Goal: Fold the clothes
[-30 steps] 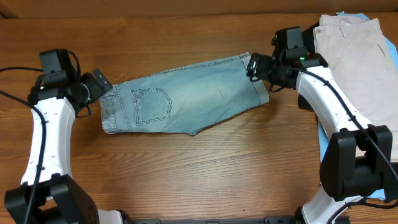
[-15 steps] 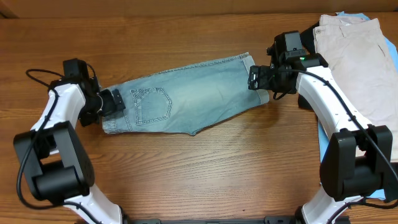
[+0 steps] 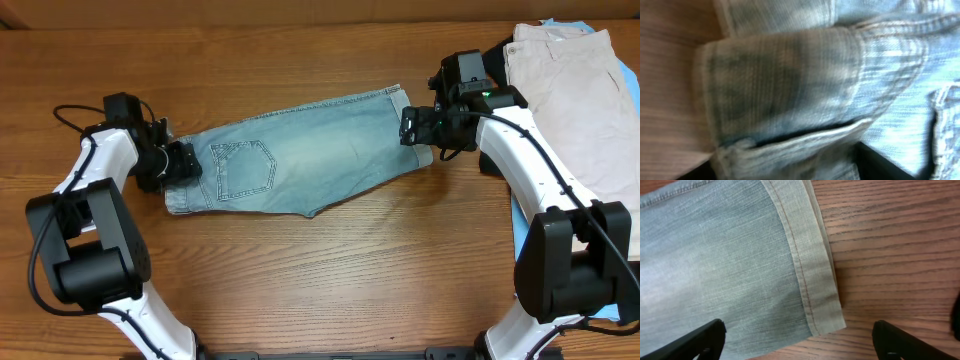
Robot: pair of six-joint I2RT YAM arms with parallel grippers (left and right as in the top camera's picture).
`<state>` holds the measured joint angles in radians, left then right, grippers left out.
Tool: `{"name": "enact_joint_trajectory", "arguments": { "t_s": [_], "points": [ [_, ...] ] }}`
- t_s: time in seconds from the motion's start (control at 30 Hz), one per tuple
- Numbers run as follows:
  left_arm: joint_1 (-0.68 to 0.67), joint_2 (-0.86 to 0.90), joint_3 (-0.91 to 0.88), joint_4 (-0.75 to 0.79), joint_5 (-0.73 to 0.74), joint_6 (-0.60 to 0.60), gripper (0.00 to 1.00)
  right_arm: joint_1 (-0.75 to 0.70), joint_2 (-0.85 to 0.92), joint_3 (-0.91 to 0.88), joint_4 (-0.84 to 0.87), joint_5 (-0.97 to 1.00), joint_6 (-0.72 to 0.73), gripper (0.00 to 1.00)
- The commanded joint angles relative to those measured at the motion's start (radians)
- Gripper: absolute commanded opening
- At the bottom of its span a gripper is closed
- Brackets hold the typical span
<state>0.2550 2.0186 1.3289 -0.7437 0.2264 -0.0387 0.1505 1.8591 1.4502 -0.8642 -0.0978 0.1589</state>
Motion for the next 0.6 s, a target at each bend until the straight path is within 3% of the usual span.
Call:
{"name": "enact_joint_trajectory", "arguments": {
  "t_s": [0.0, 0.1, 0.27, 0.37, 0.5, 0.57],
  "points": [
    [-0.027, 0.135, -0.050, 0.011, 0.035, 0.007, 0.45, -0.004, -0.005, 0.023, 0.005, -0.002, -0.002, 0.94],
    [-0.026, 0.143, -0.050, 0.016, 0.024, -0.020, 0.28, -0.004, -0.005, 0.023, 0.014, -0.003, -0.003, 0.91],
    [-0.010, 0.143, -0.028, 0.019, 0.024, -0.021, 0.12, -0.004, -0.005, 0.023, 0.050, -0.047, -0.003, 0.85],
    [0.000, 0.139, 0.013, -0.014, 0.017, -0.021, 0.04, -0.004, -0.005, 0.023, 0.063, -0.076, -0.002, 0.77],
    [0.005, 0.138, 0.134, -0.133, -0.045, -0.016, 0.04, -0.004, -0.005, 0.023, 0.077, -0.114, 0.007, 0.49],
    [0.005, 0.138, 0.220, -0.217, -0.080, -0.003, 0.04, -0.004, -0.005, 0.023, 0.085, -0.117, 0.028, 0.27]
  ]
}}
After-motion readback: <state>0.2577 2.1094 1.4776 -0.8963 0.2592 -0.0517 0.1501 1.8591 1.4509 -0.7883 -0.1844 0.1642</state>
